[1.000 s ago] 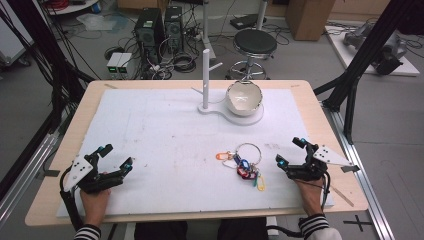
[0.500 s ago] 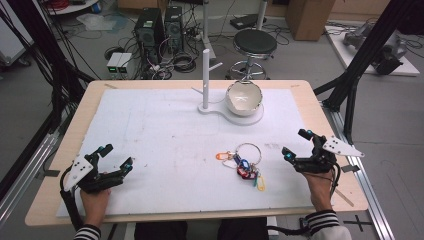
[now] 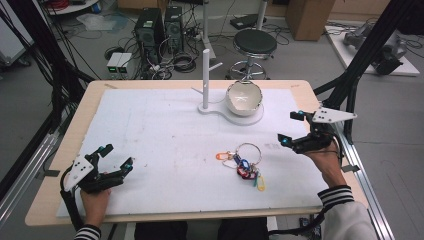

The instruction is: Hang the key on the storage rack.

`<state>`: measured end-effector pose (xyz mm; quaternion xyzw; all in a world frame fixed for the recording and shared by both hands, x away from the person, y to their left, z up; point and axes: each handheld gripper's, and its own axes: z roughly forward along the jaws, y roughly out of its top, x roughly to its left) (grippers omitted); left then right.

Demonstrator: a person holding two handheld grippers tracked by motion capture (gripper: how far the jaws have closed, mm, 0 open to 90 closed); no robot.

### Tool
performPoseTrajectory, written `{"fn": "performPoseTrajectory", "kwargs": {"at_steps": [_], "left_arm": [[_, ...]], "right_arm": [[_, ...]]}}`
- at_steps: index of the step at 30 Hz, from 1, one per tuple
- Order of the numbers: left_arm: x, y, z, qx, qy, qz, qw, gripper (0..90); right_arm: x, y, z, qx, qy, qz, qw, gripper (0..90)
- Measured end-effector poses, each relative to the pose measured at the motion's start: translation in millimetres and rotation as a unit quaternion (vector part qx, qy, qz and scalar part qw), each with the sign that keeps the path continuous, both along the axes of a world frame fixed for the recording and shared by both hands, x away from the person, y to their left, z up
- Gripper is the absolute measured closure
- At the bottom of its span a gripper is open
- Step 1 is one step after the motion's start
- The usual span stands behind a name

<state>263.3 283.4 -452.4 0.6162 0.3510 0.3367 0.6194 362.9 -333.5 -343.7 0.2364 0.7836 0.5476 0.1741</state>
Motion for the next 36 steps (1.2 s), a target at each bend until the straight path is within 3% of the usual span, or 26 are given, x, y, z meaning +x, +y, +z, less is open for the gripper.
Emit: {"fn": "performPoseTrajectory", "kwargs": {"at_steps": [2, 3, 6, 8, 11, 13, 14, 15, 16, 18, 19, 23, 25, 26, 28, 29, 31, 34, 35, 36], "left_arm": [[0.1, 0.1, 0.0, 0.001, -0.001, 0.0, 1.0, 13.9], [0.1, 0.1, -0.1, 0.0, 0.0, 0.0, 1.0, 13.9], [0.2, 0.5, 0.1, 0.002, 0.001, 0.001, 1.0, 13.9], [0.4, 0.4, 0.1, 0.001, 0.001, 0.0, 1.0, 13.9], [0.6, 0.3, 0.1, 0.0, 0.0, 0.0, 1.0, 13.9], [0.7, 0.3, 0.2, -0.001, 0.001, 0.0, 1.0, 13.9], [0.8, 0.3, 0.1, -0.001, 0.001, 0.0, 1.0, 13.9], [0.8, 0.3, 0.1, -0.001, 0.002, 0.001, 1.0, 13.9], [0.9, 0.1, 0.2, -0.001, 0.002, 0.001, 1.0, 13.9], [1.0, 0.3, 0.1, 0.0, 0.003, 0.001, 1.0, 13.9], [1.2, 0.2, 0.2, -0.001, 0.003, 0.0, 1.0, 13.9], [1.1, 0.2, 0.2, -0.002, 0.004, 0.0, 1.0, 13.9], [1.2, 0.5, 0.3, -0.001, 0.005, 0.0, 1.0, 13.9], [1.3, 0.5, 0.3, -0.001, 0.005, 0.0, 1.0, 13.9], [1.4, 0.4, 0.4, -0.002, 0.005, 0.0, 1.0, 13.9], [1.4, 0.4, 0.3, -0.002, 0.005, 0.0, 1.0, 13.9], [1.5, 0.5, 0.4, -0.001, 0.005, 0.0, 1.0, 13.9], [1.5, 0.5, 0.3, -0.001, 0.005, 0.0, 1.0, 13.9], [1.5, 0.5, 0.4, -0.001, 0.005, 0.0, 1.0, 13.9], [1.6, 0.5, 0.4, -0.001, 0.005, 0.0, 1.0, 13.9]], "right_arm": [[2.4, 2.8, 1.7, -0.008, 0.002, 0.006, 1.0, 1.0], [9.0, 11.8, 6.9, -0.036, 0.01, 0.022, 0.9991, 0.9], [14.7, 19.5, 10.6, -0.052, 0.011, 0.038, 0.9979, 1.0], [23.3, 31.0, 16.1, -0.08, 0.019, 0.059, 0.9949, 1.0], [29.1, 38.5, 19.1, -0.101, 0.025, 0.072, 0.992, 1.0], [37.0, 49.2, 22.5, -0.138, 0.03, 0.091, 0.9859, 1.0], [39.7, 52.7, 23.4, -0.148, 0.031, 0.096, 0.9838, 1.0], [39.7, 52.7, 23.4, -0.148, 0.031, 0.096, 0.9838, 1.0], [44.7, 59.1, 24.9, -0.167, 0.038, 0.108, 0.9792, 1.0], [50.2, 65.0, 25.6, -0.187, 0.048, 0.117, 0.9743, 1.0], [50.2, 65.0, 25.6, -0.187, 0.048, 0.117, 0.9743, 1.0], [61.9, 76.7, 23.3, -0.218, 0.059, 0.13, 0.9655, 1.0], [63.6, 78.3, 22.2, -0.223, 0.059, 0.133, 0.9638, 1.0], [66.9, 82.8, 19.3, -0.237, 0.066, 0.142, 0.9587, 1.0], [69.4, 86.8, 15.8, -0.254, 0.07, 0.149, 0.9531, 1.0], [69.4, 86.8, 15.8, -0.254, 0.07, 0.149, 0.9531, 1.0], [72.6, 92.4, 9.2, -0.276, 0.08, 0.16, 0.9446, 1.0], [76.1, 96.8, 2.1, -0.292, 0.087, 0.171, 0.937, 1.0], [76.1, 96.8, 2.1, -0.292, 0.087, 0.171, 0.937, 1.0], [78.4, 99.1, -2.1, -0.304, 0.089, 0.173, 0.9324, 1.1]]}}
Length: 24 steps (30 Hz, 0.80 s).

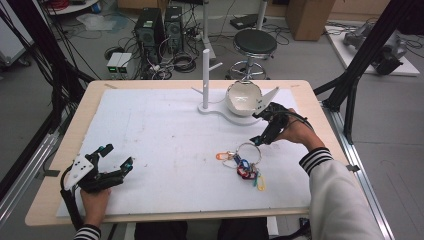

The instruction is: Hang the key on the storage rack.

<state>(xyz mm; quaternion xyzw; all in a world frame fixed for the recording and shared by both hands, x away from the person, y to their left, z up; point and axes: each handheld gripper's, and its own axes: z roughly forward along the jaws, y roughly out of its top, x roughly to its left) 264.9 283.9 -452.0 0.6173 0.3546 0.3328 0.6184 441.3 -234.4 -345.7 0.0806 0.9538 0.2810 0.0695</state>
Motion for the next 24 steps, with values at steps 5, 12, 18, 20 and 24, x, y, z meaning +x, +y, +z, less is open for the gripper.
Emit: {"fn": "performPoseTrajectory", "kwargs": {"at_steps": [5, 12, 18, 20, 24], "left_arm": [[0.0, -0.1, 0.0, 0.0, 0.0, 0.0, 1.0, 13.9], [-0.1, -0.1, 0.0, 0.0, 0.0, 0.0, 1.0, 13.9], [-0.1, -0.1, 0.0, 0.0, 0.0, 0.0, 1.0, 13.9], [0.0, 0.0, 0.0, 0.0, 0.0, 0.0, 1.0, 13.9], [0.0, 0.1, 0.0, -0.001, 0.001, 0.0, 1.0, 13.9]], "right_arm": [[6.3, 4.6, -9.5, -0.024, 0.006, 0.008, 0.9997, 1.6], [11.2, 11.1, -19.7, -0.058, 0.013, 0.01, 0.9982, 1.8], [13.7, 18.6, -27.2, -0.079, 0.022, 0.02, 0.9965, 5.4], [15.3, 20.2, -30.2, -0.089, 0.021, 0.025, 0.9955, 5.8], [17.6, 22.6, -37.6, -0.107, 0.036, 0.019, 0.9934, 6.9]]}}
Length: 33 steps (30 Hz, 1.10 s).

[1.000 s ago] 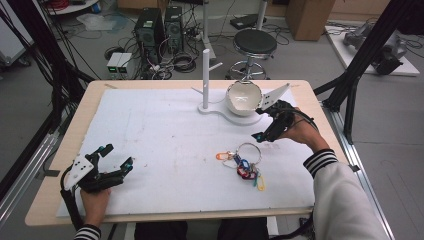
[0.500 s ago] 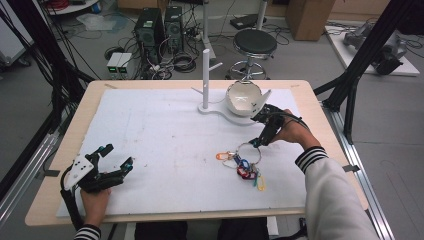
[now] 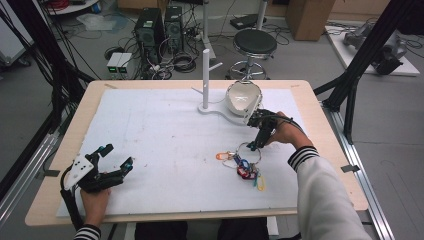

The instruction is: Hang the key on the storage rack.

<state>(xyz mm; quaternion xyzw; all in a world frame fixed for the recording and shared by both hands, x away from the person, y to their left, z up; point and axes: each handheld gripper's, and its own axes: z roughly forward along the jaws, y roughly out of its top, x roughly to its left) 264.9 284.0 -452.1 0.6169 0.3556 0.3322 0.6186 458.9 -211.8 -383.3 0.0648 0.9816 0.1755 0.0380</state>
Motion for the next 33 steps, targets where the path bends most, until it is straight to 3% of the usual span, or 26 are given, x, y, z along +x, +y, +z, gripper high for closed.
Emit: {"fn": "performPoseTrajectory", "kwargs": {"at_steps": [4, 6, 10, 16, 17, 22, 33], "left_arm": [[0.0, 0.3, 0.0, 0.001, 0.001, 0.0, 1.0, 13.9], [0.0, 0.2, 0.0, 0.0, 0.001, 0.0, 1.0, 13.9], [0.1, 0.3, 0.1, 0.0, 0.001, 0.0, 1.0, 13.9], [0.1, 0.2, 0.0, -0.001, 0.001, 0.001, 1.0, 13.9], [0.1, 0.2, 0.0, -0.001, 0.002, 0.001, 1.0, 13.9], [0.1, 0.3, 0.0, 0.0, 0.002, 0.0, 1.0, 13.9], [0.4, 0.5, 0.0, -0.001, 0.002, 0.001, 1.0, 13.9]], "right_arm": [[1.9, 1.7, -3.8, -0.008, 0.004, -0.004, 1.0, 7.0], [3.1, 3.5, -6.2, -0.014, 0.008, -0.001, 0.9999, 15.1], [4.7, 5.8, -8.2, -0.02, 0.005, 0.003, 0.9998, 18.3], [5.2, 9.8, -12.0, -0.05, -0.001, 0.001, 0.9987, 26.4], [4.5, 11.4, -12.2, -0.058, -0.001, 0.007, 0.9983, 31.5], [4.0, 16.1, -11.2, -0.067, -0.012, 0.017, 0.9975, 37.9], [5.8, 25.3, -12.0, -0.09, -0.008, 0.033, 0.9953, 53.6]]}}
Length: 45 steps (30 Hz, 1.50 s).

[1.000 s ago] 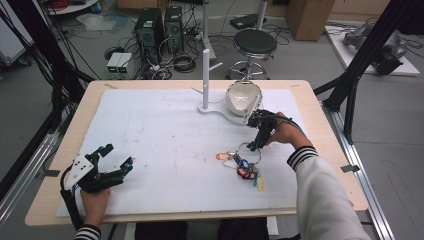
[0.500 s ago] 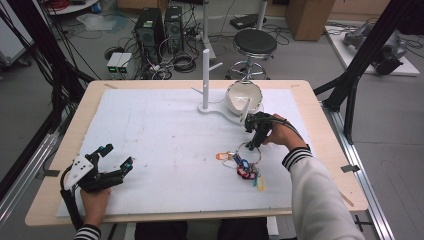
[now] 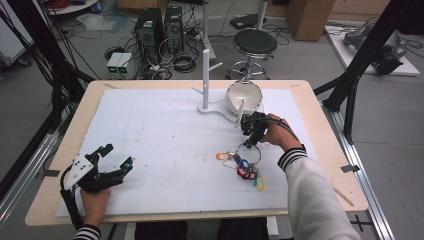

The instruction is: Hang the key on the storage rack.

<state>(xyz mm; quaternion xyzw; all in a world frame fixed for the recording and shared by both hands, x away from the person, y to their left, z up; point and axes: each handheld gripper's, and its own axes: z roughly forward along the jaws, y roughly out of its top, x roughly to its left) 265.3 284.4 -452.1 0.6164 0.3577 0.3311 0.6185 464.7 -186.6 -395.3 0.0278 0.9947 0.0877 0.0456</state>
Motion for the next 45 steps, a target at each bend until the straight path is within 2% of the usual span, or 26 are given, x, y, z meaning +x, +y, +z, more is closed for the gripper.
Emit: {"fn": "performPoseTrajectory", "kwargs": {"at_steps": [14, 24, 31, 45], "left_arm": [[0.0, 0.0, 0.0, 0.0, 0.0, 0.0, 1.0, 13.9], [0.0, -0.1, 0.0, 0.0, 0.0, 0.0, 1.0, 13.9], [0.0, 0.1, 0.0, 0.001, 0.0, 0.0, 1.0, 13.9], [0.1, -0.1, 0.0, 0.0, 0.0, 0.001, 1.0, 13.9]], "right_arm": [[-1.9, 2.6, -2.1, -0.03, 0.003, 0.024, 0.9993, 70.1], [-0.9, 2.5, -4.4, -0.04, 0.006, 0.031, 0.9987, 75.2], [-0.3, 3.2, -6.3, -0.042, 0.01, 0.019, 0.9989, 78.4], [-0.1, 3.9, -8.0, -0.047, 0.018, 0.023, 0.9984, 85.4]]}}
